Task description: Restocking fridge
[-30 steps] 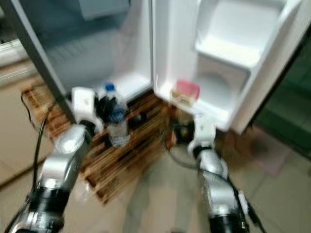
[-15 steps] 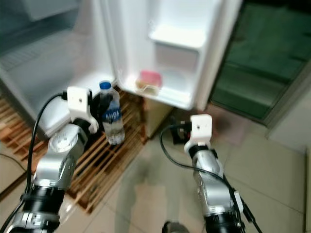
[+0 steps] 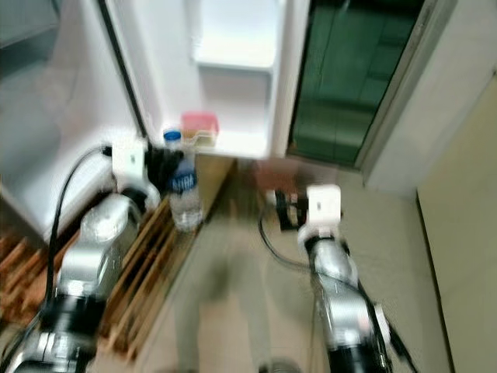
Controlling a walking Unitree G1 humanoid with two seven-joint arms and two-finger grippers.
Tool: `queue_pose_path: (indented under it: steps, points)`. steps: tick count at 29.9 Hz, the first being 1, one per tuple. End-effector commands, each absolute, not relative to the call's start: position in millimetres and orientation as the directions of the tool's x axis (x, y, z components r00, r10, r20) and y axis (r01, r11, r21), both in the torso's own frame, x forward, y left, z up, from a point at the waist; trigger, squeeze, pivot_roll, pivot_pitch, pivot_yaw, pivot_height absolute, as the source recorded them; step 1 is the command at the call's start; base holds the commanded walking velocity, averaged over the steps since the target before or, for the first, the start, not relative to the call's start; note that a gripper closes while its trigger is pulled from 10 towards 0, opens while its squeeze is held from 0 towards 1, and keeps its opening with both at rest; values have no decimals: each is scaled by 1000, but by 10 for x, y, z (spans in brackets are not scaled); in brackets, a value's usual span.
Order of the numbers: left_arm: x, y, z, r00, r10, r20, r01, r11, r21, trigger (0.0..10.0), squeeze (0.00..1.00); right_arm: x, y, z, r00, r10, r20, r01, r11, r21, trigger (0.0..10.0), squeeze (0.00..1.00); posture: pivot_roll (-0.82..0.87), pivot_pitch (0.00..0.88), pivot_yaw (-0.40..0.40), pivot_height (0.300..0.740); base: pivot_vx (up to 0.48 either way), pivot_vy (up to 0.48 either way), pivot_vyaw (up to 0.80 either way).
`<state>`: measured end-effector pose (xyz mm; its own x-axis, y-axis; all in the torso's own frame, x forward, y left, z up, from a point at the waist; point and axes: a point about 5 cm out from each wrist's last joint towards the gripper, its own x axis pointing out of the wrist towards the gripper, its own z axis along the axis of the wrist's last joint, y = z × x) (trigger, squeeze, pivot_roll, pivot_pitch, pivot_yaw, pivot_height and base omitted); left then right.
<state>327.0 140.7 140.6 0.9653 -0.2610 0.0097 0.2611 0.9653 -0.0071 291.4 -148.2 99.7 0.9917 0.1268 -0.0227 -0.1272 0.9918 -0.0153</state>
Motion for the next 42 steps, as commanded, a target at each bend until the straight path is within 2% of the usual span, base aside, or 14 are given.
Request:
queue_pose_path:
  steps: [1, 20, 36, 42]
  points:
    - [3293, 1330, 1521, 957, -283, 58, 283, 959, 4, 10000, 0, 2901, -1537, 1003, 994, 107, -15, -107, 994, -25, 10000, 71, -85, 0, 37, 735, 0, 0, 0]
    - [3306, 1295, 1576, 946, -311, 95, 313, 950, -5, 10000, 0, 2925, -1577, 987, 996, 86, -8, -86, 996, -21, 10000, 114, -83, 0, 44, 740, 0, 0, 0]
    - [3322, 1304, 1642, 948, -291, 131, 298, 954, -36, 10000, 0, 2906, -1575, 955, 995, 97, -11, -97, 994, -41, 10000, 94, -88, 0, 44, 740, 447, 0, 0]
    - [3335, 1346, 1647, 959, -254, 127, 260, 965, -31, 10000, 0, 2882, -1566, 933, 994, 104, -16, -104, 994, -44, 10000, 94, -89, 0, 44, 740, 0, 0, 0]
